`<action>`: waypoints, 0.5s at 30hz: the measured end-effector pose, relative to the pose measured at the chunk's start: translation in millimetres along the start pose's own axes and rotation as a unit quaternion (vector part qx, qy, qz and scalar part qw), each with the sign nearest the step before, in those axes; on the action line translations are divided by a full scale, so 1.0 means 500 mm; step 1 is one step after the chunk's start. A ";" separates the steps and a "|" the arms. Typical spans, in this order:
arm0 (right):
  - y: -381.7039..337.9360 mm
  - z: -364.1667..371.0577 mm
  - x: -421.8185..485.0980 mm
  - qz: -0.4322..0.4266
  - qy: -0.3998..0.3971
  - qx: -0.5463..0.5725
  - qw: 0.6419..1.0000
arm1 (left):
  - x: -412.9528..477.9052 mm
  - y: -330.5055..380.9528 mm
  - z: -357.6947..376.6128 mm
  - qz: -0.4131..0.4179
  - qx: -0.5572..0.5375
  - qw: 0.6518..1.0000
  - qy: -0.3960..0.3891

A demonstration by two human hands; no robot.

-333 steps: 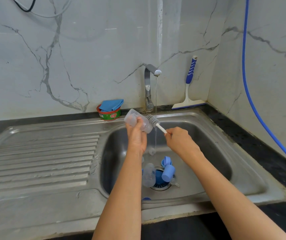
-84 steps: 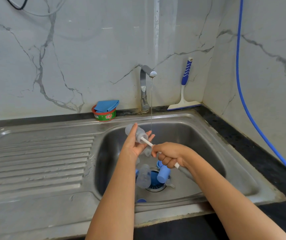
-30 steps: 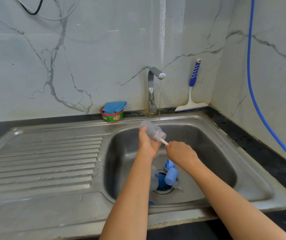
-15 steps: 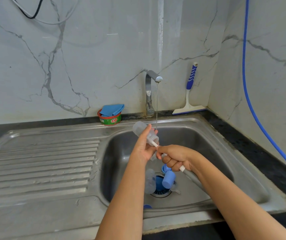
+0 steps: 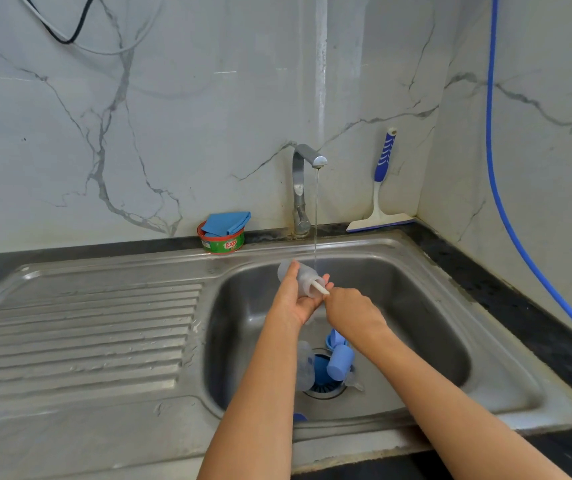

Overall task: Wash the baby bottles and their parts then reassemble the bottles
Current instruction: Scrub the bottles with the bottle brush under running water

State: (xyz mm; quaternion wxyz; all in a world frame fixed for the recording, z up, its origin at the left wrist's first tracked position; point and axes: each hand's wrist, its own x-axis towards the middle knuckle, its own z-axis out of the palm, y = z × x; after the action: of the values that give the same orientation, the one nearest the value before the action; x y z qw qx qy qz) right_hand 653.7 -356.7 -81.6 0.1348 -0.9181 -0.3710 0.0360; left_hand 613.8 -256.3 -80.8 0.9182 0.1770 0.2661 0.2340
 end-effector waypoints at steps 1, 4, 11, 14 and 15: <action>-0.002 -0.003 0.003 -0.010 -0.012 0.006 1.000 | 0.001 0.004 -0.003 0.000 0.009 1.000 -0.004; 0.001 -0.013 0.008 -0.034 -0.062 0.045 0.996 | 0.001 0.006 -0.008 -0.004 0.035 0.999 -0.015; -0.002 -0.030 0.001 0.005 -0.129 0.037 0.991 | -0.010 -0.003 -0.004 0.006 0.121 0.993 -0.001; -0.004 -0.018 -0.003 0.029 -0.068 -0.012 0.997 | -0.011 -0.012 0.004 0.003 0.126 0.992 -0.008; -0.004 -0.016 -0.008 0.036 -0.049 -0.003 0.998 | -0.009 -0.013 0.006 0.001 0.112 0.994 -0.012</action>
State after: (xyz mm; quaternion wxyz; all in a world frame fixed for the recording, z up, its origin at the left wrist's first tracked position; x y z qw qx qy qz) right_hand 650.9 -360.1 -73.6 0.1121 -0.9284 -0.3442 0.0842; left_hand 614.3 -264.7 -79.9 0.8956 0.2815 0.2794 0.2017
